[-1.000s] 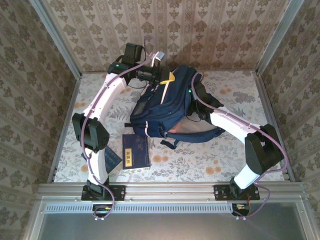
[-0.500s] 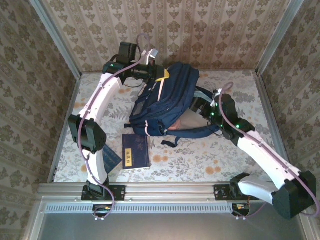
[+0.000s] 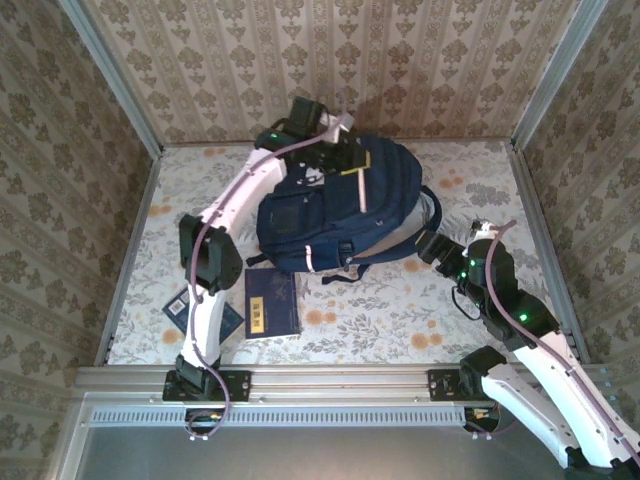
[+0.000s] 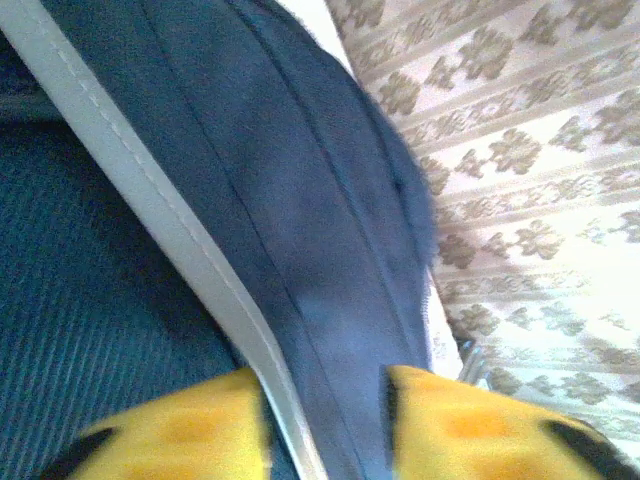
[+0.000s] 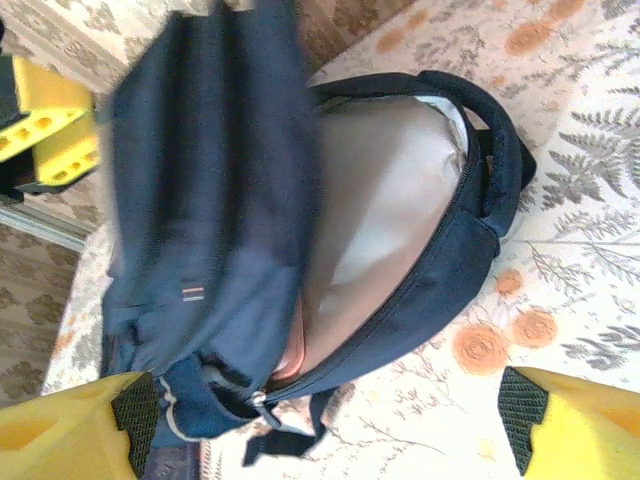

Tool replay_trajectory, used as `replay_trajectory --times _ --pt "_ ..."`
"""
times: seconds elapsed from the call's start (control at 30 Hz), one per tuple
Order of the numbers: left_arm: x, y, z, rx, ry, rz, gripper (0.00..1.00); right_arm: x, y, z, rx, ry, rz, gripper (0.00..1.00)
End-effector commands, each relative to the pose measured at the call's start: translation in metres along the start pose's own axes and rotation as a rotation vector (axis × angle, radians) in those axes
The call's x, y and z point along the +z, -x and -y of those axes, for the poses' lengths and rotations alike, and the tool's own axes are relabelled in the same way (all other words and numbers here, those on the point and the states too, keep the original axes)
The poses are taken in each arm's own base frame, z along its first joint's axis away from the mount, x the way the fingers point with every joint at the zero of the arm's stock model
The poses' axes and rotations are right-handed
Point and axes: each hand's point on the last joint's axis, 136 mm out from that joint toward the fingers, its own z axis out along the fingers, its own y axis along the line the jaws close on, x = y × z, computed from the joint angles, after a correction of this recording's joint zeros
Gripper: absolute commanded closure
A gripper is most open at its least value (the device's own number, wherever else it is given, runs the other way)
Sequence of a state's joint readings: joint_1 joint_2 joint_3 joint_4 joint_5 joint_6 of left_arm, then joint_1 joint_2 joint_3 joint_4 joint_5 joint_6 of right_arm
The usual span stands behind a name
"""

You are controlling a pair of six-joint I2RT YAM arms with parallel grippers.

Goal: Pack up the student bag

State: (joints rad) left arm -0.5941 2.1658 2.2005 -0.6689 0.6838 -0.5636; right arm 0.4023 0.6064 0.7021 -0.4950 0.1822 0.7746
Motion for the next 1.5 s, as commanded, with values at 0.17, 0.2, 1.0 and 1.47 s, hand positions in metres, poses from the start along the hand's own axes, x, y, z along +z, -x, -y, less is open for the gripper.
replay_trajectory --times 0.17,0.2,1.0,1.47 --pt "-0.074 0.001 0.028 0.103 0.177 0.132 0.43 -0.003 -0.014 -0.005 -0.087 0.011 -0.099 0.1" --pt "-0.087 -0.004 0.027 0.111 0.205 0.146 0.42 -0.003 -0.016 -0.01 -0.095 0.031 -0.108 0.1" --pt "-0.204 -0.26 -0.19 -0.498 0.608 0.286 0.13 0.085 -0.255 -0.175 -0.328 0.322 -0.636 0.12" --pt "-0.179 -0.284 -0.242 -0.562 0.669 0.204 0.15 0.126 -0.319 -0.171 -0.25 0.459 -0.712 0.12"
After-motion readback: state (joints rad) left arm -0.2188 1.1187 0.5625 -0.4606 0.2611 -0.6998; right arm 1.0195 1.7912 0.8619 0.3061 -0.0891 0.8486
